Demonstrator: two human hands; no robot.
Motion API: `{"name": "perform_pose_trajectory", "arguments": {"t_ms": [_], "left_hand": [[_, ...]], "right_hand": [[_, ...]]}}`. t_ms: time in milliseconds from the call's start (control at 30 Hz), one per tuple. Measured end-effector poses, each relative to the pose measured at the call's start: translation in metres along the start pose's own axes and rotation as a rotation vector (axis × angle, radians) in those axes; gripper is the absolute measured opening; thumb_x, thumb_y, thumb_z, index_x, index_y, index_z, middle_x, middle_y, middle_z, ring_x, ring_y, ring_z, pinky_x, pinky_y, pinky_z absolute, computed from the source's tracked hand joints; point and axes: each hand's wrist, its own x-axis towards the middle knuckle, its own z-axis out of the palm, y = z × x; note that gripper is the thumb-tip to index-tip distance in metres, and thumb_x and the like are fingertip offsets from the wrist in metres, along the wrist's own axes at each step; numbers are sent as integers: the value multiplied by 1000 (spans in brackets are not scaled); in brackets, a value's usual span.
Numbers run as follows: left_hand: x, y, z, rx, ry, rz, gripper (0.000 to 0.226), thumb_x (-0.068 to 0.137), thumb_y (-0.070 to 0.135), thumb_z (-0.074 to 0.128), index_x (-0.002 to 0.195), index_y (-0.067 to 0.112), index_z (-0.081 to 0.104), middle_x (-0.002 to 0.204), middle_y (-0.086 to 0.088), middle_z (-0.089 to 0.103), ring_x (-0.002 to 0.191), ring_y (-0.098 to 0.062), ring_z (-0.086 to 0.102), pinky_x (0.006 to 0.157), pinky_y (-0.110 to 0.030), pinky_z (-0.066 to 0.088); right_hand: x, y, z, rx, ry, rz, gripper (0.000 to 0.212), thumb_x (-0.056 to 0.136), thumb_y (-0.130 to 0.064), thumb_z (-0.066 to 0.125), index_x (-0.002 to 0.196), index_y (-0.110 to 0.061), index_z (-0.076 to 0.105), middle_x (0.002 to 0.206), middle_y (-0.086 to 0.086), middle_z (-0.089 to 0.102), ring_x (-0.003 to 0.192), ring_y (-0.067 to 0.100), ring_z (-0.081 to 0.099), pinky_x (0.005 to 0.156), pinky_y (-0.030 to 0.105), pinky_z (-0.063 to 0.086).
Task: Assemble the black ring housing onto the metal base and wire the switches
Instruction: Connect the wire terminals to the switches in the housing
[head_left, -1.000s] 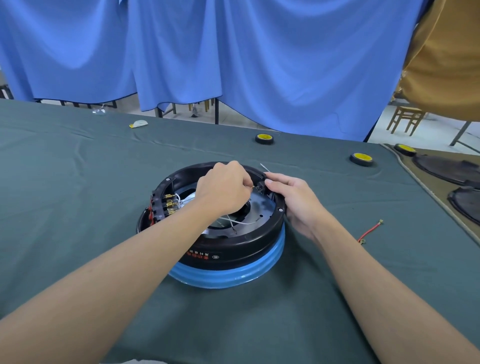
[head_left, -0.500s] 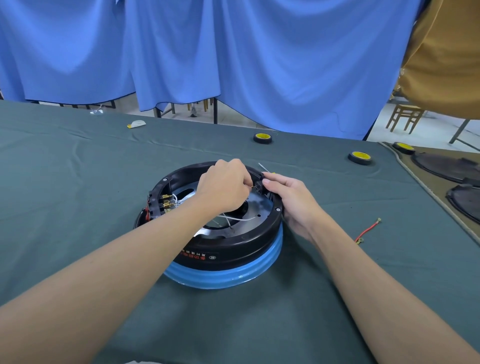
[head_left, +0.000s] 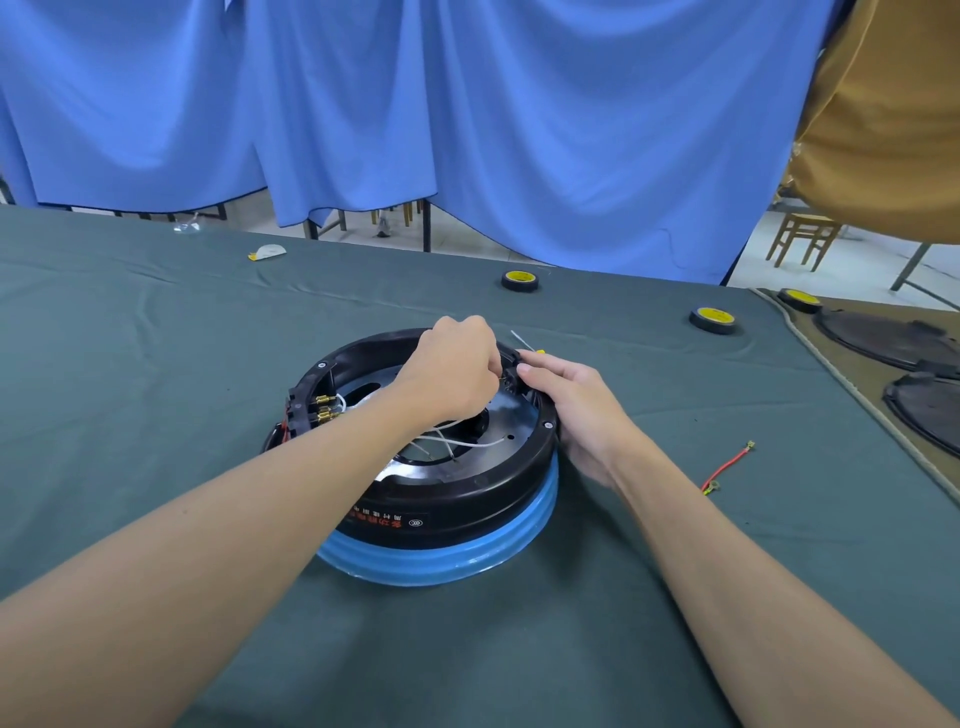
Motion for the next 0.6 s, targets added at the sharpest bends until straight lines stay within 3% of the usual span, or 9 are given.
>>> {"name": "perform_pose_trajectory", "arguments": {"t_ms": [200,367,600], "left_hand": [[-2,0,1,-75,-2,-36,24,84,0,59,63,12,65,75,-19,60,78,-35,54,65,-34,47],[0,-7,-3,-111,-13,-48,13,90,16,68,80,11,76,90,-15,71,91,-33,64,84,-38,54],[1,-7,9,-21,76,-59,13,89,13,62,88,17,75,103,-11,69,107,-33,59,89,-42,52]], "right_hand": [[0,2,1,-3,16,-9,42,96,-9,52,78,-35,79,88,-1,76,78,13,71,72,27,59],[-3,2,2,33,45,-18,40,96,-8,54,77,-33,79,90,0,76,80,14,72,68,24,57],[-4,3,5,45,150,-11,23,95,-9,57,92,-24,74,91,-12,75,85,11,72,66,23,56]]}}
